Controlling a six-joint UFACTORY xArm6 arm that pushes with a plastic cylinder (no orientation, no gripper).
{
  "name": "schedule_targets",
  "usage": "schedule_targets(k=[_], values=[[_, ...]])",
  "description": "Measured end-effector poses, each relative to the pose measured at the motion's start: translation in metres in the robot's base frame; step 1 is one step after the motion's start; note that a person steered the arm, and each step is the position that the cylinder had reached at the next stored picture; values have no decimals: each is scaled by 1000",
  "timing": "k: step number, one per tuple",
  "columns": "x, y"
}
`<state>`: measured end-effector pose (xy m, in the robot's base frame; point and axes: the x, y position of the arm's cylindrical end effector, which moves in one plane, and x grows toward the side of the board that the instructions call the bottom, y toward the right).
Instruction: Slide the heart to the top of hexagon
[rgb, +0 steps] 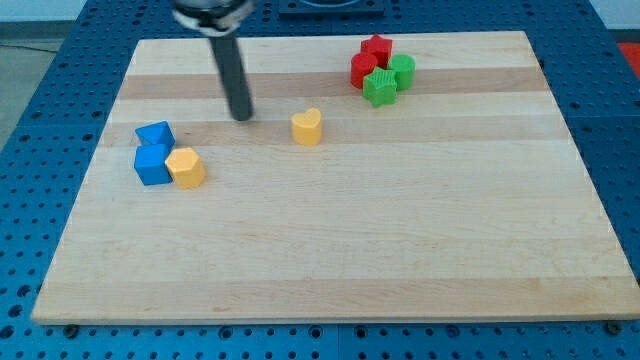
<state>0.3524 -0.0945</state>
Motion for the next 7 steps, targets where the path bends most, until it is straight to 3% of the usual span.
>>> schedule_targets(k=[3, 7], values=[[1, 127], [48, 27]])
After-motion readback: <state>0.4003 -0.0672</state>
